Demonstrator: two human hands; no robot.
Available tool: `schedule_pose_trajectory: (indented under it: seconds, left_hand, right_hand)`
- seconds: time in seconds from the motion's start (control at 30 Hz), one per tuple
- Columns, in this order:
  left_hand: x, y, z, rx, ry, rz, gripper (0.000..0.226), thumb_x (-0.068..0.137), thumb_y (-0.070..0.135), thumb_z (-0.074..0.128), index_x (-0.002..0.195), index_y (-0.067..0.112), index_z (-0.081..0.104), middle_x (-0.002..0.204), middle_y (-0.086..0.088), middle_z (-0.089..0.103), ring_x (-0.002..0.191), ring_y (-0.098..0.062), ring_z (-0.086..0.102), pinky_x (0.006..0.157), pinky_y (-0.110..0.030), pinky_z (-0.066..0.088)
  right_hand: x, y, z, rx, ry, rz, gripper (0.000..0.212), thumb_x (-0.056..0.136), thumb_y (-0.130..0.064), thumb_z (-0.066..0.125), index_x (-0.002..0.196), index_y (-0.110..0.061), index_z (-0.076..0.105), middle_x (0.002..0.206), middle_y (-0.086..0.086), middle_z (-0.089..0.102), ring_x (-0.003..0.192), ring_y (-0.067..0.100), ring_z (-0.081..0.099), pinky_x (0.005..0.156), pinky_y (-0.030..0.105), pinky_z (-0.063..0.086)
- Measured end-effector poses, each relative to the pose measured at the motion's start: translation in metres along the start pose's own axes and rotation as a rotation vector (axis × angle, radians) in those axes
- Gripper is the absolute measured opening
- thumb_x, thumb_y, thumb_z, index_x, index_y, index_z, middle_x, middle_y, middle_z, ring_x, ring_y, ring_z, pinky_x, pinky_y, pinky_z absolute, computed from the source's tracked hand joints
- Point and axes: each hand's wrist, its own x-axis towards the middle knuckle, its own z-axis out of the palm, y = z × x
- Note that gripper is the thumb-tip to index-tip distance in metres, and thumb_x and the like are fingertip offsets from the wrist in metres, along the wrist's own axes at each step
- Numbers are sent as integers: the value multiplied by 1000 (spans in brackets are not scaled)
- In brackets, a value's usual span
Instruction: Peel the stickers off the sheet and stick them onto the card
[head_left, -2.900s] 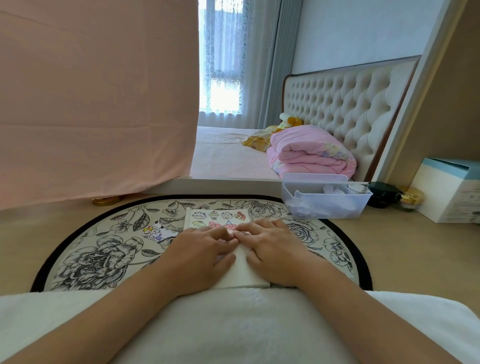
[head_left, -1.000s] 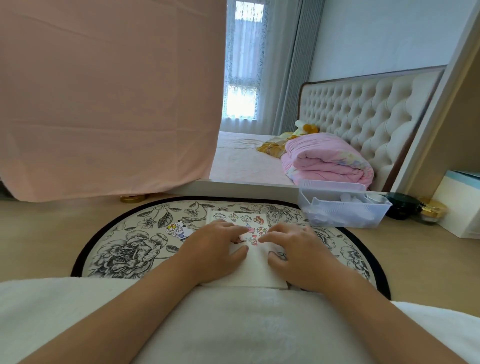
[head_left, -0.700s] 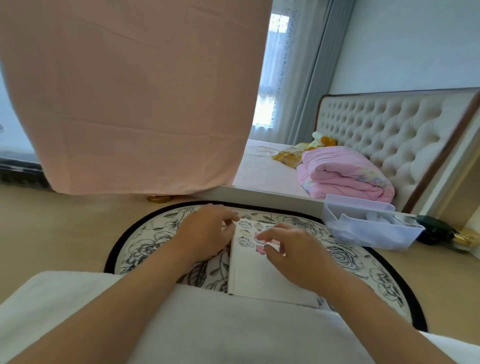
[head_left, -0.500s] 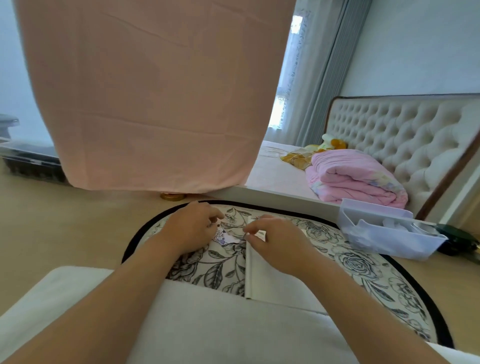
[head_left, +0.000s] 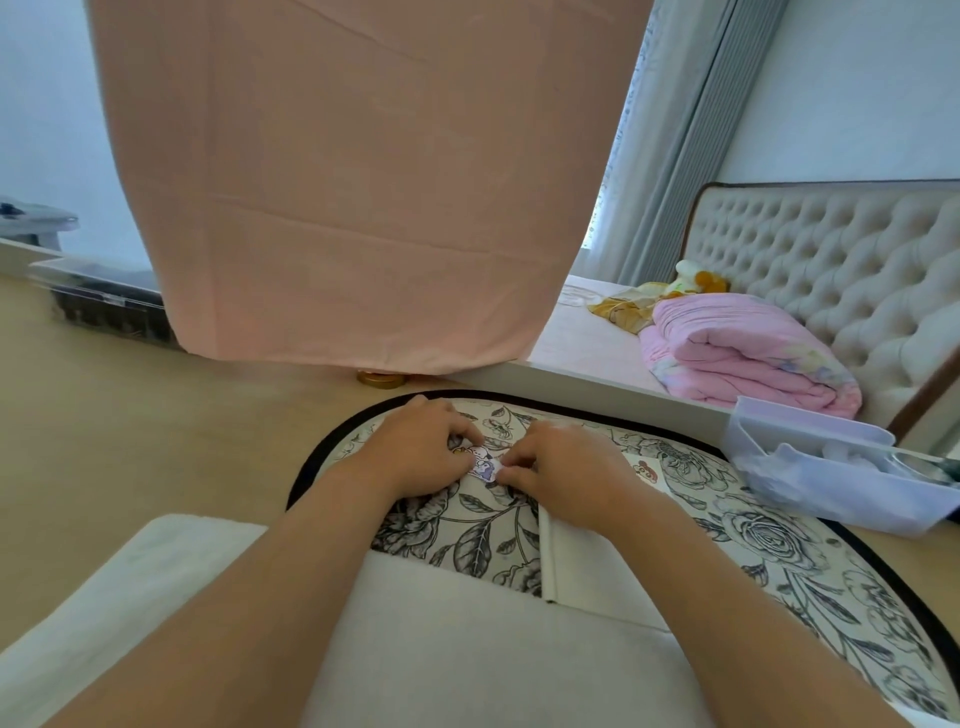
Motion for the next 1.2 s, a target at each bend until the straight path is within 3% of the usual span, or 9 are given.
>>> schedule_pose_trajectory:
  seconds: [0.13,0.3,0.4,0.47,0.57,0.67,0.73,0.83,1.2]
  left_hand:
    - [0,2,0,-22,10,-1,27,90,34,63,116,40,68,117,11,56,118,-12,41,99,-32,39]
    - [0,9,1,-34,-12,27,30,90,26,61,116,40,69,108,14,55,112,-9,42,98,-32,41]
    - [-1,14,1,-107,23,21,26,90,23,60,108,40,70,106,17,57,109,-5,45,96,-32,43]
    - [-1,19,0,-253,78,4,23,91,22,59,100,39,71,103,19,64,101,-1,55,93,-30,47]
    - [-4,31,-3,-506,97,-34,14,89,23,66,92,33,75,89,13,74,87,0,66,85,-25,52]
    - [-6,37,-3,-625,78,-66,8,84,21,75,87,29,77,81,7,76,76,-2,67,81,-27,55]
    - [-6,39,-3,-669,86,-100,7,83,19,76,86,26,77,80,5,76,74,-2,67,79,-26,55]
    - [-5,41,-5,-749,113,-136,5,86,18,74,88,21,76,79,6,77,67,2,65,72,-20,51]
    - [-10,75,-4,-763,-78,-136,12,88,11,62,82,20,67,82,4,76,69,-7,62,62,-19,44]
  right_hand:
    - [-4,5,3,-51,28,-51,36,104,-47,39,107,-31,72,103,-9,63,95,15,60,79,36,53]
    - [-8,7,8,-32,131,-5,31,99,-38,44,92,-25,71,93,-10,65,84,13,60,72,29,50]
    - [-9,6,11,196,172,83,28,97,-38,49,87,-24,72,93,-9,68,81,10,58,73,31,49]
    - [-8,8,10,387,191,134,30,97,-32,52,76,-16,65,75,-4,66,64,7,51,70,34,49]
    - [-8,9,3,637,180,182,40,97,-24,56,65,-3,48,54,-3,40,52,9,32,58,32,33]
    - [-9,9,-2,804,149,236,40,99,-25,58,73,6,55,55,4,41,47,12,29,55,27,28]
    - [-10,8,-4,877,127,273,35,101,-27,57,79,-3,70,56,-2,60,43,11,36,47,20,33]
    - [-12,8,-8,1018,120,307,28,101,-30,57,90,-14,77,81,-4,77,47,14,46,43,16,36]
    - [-42,30,-17,1176,200,460,12,93,-21,71,88,-12,77,85,1,78,49,13,49,44,21,35]
